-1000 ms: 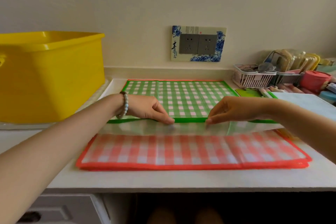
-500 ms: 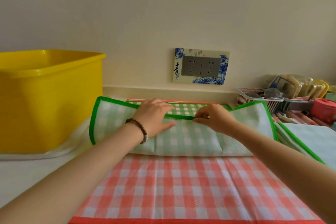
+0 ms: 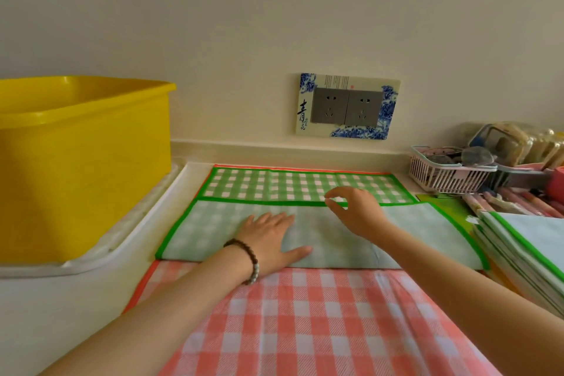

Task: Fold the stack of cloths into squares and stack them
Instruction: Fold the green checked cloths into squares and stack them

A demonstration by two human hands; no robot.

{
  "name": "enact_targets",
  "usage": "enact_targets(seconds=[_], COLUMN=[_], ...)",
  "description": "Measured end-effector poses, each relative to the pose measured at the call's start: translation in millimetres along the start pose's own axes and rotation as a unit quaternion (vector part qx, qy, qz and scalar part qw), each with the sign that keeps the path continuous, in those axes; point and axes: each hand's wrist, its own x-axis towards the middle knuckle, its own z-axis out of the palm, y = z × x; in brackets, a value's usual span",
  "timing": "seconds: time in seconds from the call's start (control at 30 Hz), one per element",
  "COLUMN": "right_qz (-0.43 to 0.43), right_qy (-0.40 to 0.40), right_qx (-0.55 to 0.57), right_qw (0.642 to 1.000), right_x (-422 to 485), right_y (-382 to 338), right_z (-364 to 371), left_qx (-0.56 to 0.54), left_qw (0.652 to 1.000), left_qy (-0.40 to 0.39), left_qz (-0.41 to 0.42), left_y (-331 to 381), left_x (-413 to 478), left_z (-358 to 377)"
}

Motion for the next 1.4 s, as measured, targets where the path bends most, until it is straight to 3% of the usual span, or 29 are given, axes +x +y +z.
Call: enact_targets(seconds=[0.17, 0.47, 0.83, 1.07, 1.17, 1.3, 1.4], right_qz=[-0.006, -0.024, 0.126, 0.154, 0.107, -0.007, -0.022], right_qy=[-0.028, -0.090, -0.116, -0.117, -0.088, -0.113, -0.132], right_qx=[0.034, -0.035, -0.104, -0.122, -0.110, -0.065, -0.049], right_qw=[0.999, 0.995, 0.980, 0.973, 0.984, 0.991, 0.990], right_x=[-17, -33, -55, -57, -58, -58, -61], right_y=[-26, -20, 100, 101, 66, 9, -5], right_z=[23, 49, -19, -30, -23, 2, 17], left_qx=[-0.013, -0.025, -0.017, -0.018, -0.020, -0.022, -0.024], left_qw=[1.000, 0.999, 1.000, 1.000, 1.000, 1.000, 0.999], left_qy=[-0.002, -0.007, -0.009, 0.001, 0.001, -0.002, -0.003], left_qz=[-0.026, -0.030, -0.024, -0.023, -0.023, -0.021, -0.023], left_y=[-1, -3, -6, -6, -6, -5, -5], left_x=[2, 4, 4, 4, 4, 3, 3], left_z=[11, 20, 22, 22, 23, 22, 21])
